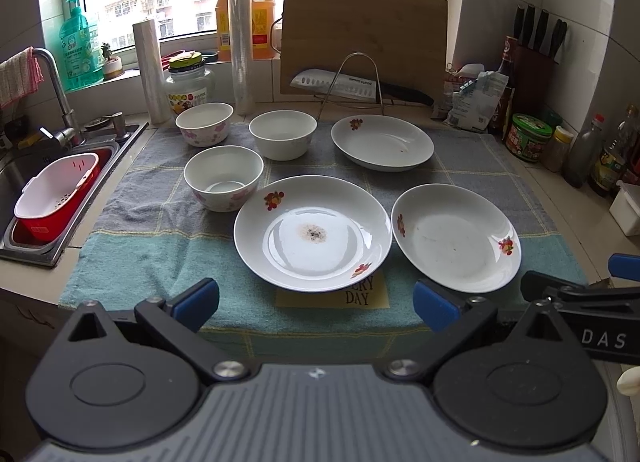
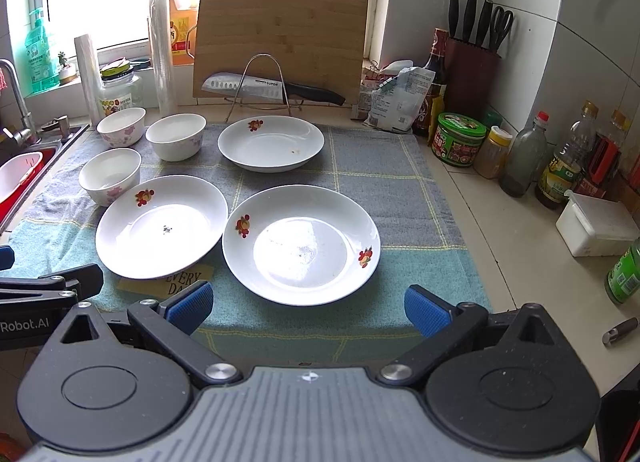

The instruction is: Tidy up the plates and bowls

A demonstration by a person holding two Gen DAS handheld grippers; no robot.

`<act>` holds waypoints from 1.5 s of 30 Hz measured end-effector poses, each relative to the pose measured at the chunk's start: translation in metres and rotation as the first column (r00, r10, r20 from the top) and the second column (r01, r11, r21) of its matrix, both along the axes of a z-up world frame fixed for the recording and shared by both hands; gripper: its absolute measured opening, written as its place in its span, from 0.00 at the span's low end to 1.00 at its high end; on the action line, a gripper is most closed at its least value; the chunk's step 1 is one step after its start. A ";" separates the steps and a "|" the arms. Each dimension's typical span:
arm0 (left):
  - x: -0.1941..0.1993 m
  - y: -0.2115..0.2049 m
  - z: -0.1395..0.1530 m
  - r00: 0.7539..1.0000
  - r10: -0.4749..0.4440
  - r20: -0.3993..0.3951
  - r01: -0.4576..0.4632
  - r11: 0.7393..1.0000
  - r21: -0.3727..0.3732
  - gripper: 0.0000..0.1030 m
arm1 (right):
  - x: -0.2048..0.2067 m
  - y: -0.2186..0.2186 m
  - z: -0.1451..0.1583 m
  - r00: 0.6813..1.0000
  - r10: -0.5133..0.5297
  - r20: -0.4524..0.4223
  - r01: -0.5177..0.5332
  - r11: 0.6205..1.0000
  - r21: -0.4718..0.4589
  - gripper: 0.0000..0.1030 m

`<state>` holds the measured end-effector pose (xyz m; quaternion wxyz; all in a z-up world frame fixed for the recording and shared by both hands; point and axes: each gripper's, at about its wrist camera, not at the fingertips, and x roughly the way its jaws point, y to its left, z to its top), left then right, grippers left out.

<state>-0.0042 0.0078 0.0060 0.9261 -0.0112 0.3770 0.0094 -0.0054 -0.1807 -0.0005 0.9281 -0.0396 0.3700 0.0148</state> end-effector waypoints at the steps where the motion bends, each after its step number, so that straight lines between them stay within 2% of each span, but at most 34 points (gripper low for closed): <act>1: 0.000 0.000 0.000 1.000 0.001 0.000 -0.001 1.000 0.001 0.99 | 0.000 0.000 0.000 1.000 0.001 0.001 -0.001 1.000 -0.001 1.00; 45: 0.007 0.002 -0.001 1.000 -0.008 0.013 0.008 1.000 -0.007 0.99 | 0.006 0.001 0.001 1.000 0.003 0.027 -0.002 1.000 -0.023 1.00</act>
